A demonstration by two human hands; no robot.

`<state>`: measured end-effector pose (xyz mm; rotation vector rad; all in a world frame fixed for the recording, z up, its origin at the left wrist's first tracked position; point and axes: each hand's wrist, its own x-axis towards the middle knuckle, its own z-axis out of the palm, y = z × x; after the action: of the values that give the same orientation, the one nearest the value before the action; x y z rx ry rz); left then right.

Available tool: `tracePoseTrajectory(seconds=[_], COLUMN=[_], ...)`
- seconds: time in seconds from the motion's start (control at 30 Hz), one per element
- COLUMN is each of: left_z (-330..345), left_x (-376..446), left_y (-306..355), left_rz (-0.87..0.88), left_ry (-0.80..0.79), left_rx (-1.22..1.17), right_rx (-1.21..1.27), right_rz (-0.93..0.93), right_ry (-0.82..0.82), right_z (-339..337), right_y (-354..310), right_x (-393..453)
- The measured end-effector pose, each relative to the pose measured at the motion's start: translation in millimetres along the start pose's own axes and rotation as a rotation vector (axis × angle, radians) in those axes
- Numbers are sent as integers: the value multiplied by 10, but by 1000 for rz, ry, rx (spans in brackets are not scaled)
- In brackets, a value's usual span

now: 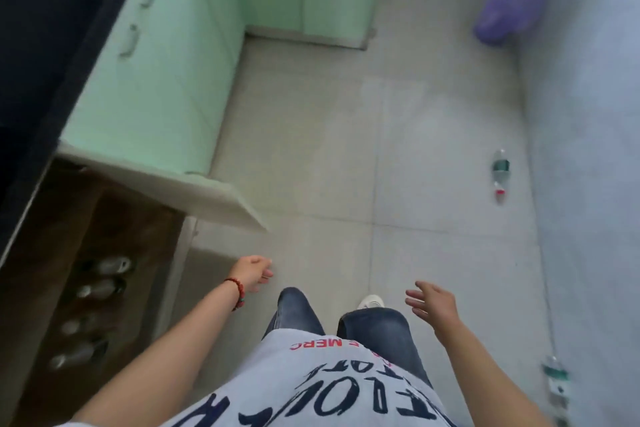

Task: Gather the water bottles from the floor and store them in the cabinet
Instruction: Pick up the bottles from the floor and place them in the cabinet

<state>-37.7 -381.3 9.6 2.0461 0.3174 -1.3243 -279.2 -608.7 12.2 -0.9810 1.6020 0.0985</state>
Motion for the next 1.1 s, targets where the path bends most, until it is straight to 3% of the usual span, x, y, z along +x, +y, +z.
tracePoseTrajectory(seconds=[0.23, 0.5, 0.83, 1.1], left_z=[1121, 2233, 2783, 3328], left_x=[-10, 18, 511, 1028], left_y=[794, 1501, 2534, 3943], left_rz=[80, 165, 89, 60], left_ry=[-158, -183, -134, -157], left_rx=[293, 378, 335, 488], right_rx=[349, 519, 598, 672], right_rz=[141, 173, 121, 177], right_ry=[149, 224, 206, 292], right_z=[-1027, -1945, -2583, -2966], right_y=[411, 323, -826, -1893], right_x=[88, 427, 1251, 1962])
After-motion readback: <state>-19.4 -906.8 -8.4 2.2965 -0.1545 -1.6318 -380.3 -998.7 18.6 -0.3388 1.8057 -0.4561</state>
